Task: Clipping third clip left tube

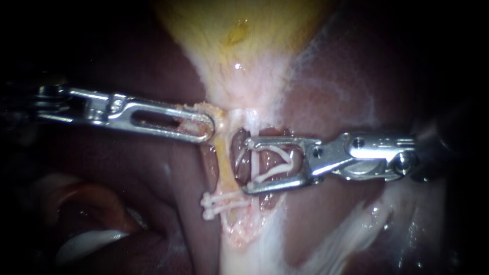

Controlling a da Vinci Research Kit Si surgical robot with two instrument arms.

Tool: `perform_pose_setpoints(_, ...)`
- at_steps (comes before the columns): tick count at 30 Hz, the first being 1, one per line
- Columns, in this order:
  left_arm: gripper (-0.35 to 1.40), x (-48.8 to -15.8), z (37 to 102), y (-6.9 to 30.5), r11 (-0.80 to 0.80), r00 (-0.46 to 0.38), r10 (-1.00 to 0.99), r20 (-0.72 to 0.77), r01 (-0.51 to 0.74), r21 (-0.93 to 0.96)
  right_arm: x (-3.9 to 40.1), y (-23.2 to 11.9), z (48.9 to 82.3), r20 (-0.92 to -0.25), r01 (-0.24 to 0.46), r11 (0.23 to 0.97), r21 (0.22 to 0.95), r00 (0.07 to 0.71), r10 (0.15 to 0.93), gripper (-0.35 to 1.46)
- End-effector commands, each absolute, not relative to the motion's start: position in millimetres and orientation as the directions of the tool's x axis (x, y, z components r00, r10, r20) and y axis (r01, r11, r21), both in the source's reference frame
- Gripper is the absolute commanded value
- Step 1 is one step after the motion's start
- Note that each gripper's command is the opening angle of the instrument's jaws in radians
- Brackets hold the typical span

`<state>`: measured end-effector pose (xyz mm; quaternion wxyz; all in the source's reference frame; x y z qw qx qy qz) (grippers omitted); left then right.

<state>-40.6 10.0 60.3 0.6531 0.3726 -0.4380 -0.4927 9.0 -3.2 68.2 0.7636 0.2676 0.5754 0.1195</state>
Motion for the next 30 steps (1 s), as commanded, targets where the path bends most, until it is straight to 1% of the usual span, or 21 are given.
perform_pose_setpoints(1, -0.35, -40.7, 60.3, 10.0, 0.237, 0.130, -0.970, 0.205, 0.318, 0.918, 9.2, -3.3, 68.3, -0.813, 0.123, 0.827, 0.549, 0.310, 0.494, 0.49)
perform_pose_setpoints(10, -0.35, -40.9, 60.0, 9.8, 0.237, 0.128, -0.970, 0.206, 0.321, 0.917, 12.0, -5.4, 71.3, -0.794, 0.133, 0.805, 0.578, 0.320, 0.517, 0.49)
perform_pose_setpoints(16, -0.35, -41.1, 60.0, 9.8, 0.236, 0.127, -0.970, 0.205, 0.321, 0.917, 13.9, -5.8, 72.0, -0.774, 0.144, 0.780, 0.609, 0.322, 0.545, 0.49)
perform_pose_setpoints(20, -0.35, -41.3, 60.0, 9.8, 0.236, 0.128, -0.970, 0.205, 0.320, 0.918, 15.1, -5.7, 72.3, -0.752, 0.156, 0.746, 0.648, 0.284, 0.594, 0.49)
perform_pose_setpoints(25, -0.35, -41.3, 60.1, 9.8, 0.236, 0.128, -0.970, 0.205, 0.320, 0.918, 16.0, -5.1, 72.2, -0.712, 0.194, 0.686, 0.702, 0.228, 0.664, 0.47)
perform_pose_setpoints(28, -0.35, -41.3, 60.2, 9.9, 0.236, 0.129, -0.970, 0.205, 0.319, 0.918, 16.2, -4.7, 72.1, -0.693, 0.218, 0.658, 0.721, 0.201, 0.693, 0.46)
perform_pose_setpoints(30, -0.35, -41.3, 60.3, 10.0, 0.236, 0.129, -0.970, 0.205, 0.319, 0.918, 16.2, -4.4, 71.9, -0.685, 0.222, 0.649, 0.728, 0.194, 0.702, 0.46)
